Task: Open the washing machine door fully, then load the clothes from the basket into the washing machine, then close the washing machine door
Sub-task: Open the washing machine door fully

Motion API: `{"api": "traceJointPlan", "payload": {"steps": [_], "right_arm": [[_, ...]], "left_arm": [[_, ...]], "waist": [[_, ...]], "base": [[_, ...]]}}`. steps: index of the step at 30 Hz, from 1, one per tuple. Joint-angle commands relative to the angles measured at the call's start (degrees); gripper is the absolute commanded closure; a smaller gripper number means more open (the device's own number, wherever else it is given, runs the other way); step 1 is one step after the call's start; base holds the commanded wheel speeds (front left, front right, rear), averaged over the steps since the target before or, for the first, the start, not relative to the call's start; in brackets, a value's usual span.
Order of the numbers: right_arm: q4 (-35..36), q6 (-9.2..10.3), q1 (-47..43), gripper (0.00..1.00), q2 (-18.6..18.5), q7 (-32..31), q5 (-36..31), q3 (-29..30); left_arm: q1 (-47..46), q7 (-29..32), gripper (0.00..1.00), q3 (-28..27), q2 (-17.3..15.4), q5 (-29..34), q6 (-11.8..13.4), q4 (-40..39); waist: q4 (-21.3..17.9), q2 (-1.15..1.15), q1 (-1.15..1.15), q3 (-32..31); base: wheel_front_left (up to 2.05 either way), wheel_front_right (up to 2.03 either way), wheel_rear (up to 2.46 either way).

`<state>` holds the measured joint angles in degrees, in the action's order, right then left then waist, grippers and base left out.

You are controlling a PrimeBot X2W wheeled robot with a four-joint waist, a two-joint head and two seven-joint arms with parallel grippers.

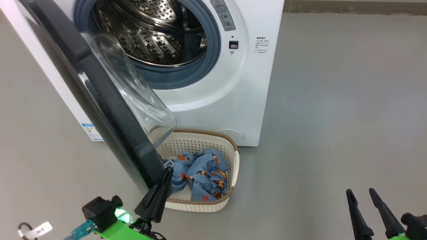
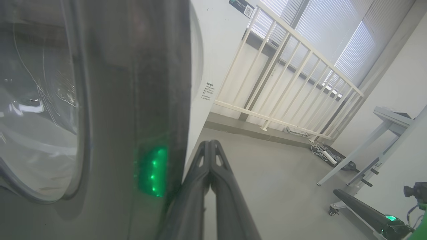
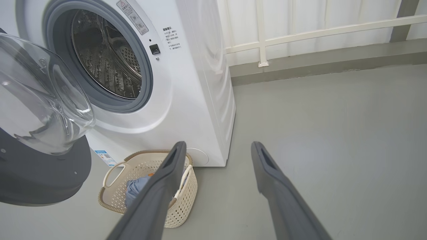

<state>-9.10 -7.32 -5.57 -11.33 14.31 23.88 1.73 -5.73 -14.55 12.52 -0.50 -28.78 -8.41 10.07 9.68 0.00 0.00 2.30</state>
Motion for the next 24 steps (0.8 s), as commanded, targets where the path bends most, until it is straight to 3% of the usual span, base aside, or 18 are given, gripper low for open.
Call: {"api": "traceJointPlan", "payload": {"steps": [1,24], "right_arm": [[1.43,-0.17,1.17,0.0,-1.01,0.69,0.19,-1.1],[1.49,-0.17,0.1,0.0,-0.74,0.69,0.2,-1.42]], "left_arm": [[-1.41,-0.45,1.0,-4.56,-2.38,0.26,0.92,-1.08],[2.53,-0.45,1.0,-6.28,-2.5,1.7,0.92,-2.24]], "waist": [[0.11,0.0,0.0,-0.11],[2.16,0.0,0.0,-1.34]], "base": [[0.0,0.0,0.0],[0.0,0.0,0.0]]}}
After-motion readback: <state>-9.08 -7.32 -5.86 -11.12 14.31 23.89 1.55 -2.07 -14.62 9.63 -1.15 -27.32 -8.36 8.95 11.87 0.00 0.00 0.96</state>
